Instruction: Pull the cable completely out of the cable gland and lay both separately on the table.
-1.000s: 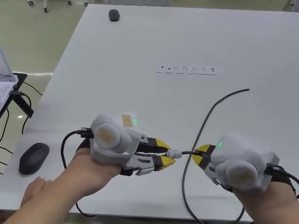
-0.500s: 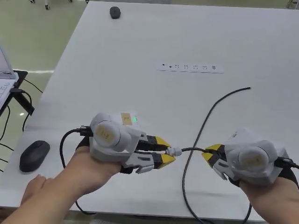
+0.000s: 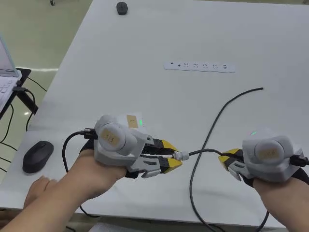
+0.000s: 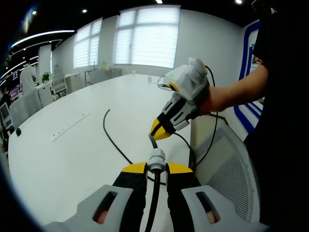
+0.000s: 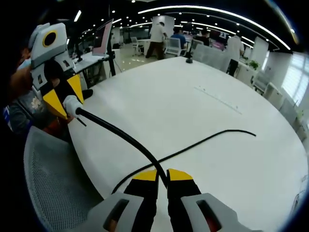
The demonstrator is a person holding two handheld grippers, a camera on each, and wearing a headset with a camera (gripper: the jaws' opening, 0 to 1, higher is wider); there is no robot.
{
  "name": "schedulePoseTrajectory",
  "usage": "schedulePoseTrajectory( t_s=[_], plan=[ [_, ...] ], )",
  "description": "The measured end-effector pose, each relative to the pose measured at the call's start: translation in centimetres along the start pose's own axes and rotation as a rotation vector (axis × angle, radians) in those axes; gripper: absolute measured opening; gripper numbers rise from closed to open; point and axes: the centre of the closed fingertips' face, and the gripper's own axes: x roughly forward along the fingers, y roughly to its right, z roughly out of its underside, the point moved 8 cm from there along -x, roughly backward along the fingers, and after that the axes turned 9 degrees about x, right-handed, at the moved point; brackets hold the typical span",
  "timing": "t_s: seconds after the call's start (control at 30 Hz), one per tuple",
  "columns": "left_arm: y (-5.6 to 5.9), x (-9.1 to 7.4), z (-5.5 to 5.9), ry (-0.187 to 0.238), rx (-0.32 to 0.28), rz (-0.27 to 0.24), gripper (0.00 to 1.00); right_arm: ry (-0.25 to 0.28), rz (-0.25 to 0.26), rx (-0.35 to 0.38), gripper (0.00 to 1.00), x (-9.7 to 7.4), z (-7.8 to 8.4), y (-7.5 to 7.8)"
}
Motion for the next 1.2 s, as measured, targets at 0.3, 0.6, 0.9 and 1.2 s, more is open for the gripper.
schedulePoseTrajectory(
  t_s=[0.3,0.6,0.9,1.2],
  plan=[
    [0.0,-0.2,0.2,-0.007,-0.011,-0.011,0.15,0.004,-0.002,-0.041,0.02,-0.1,0.0,0.1],
    [-0.4,-0.7,0.5,-0.009,-0.015,-0.024,0.15,0.077,-0.027,-0.193,0.10,-1.6,-1.3,-0.8],
    [-0.4,-0.5,0.4,-0.009,-0.004,-0.018,0.15,0.142,-0.117,-0.430,0.17,-2.8,-4.2,-5.5],
    [-0.4,-0.5,0.6,-0.029,0.016,-0.008,0.15,0.137,-0.150,-0.652,0.13,-2.2,-4.7,-8.9]
  ],
)
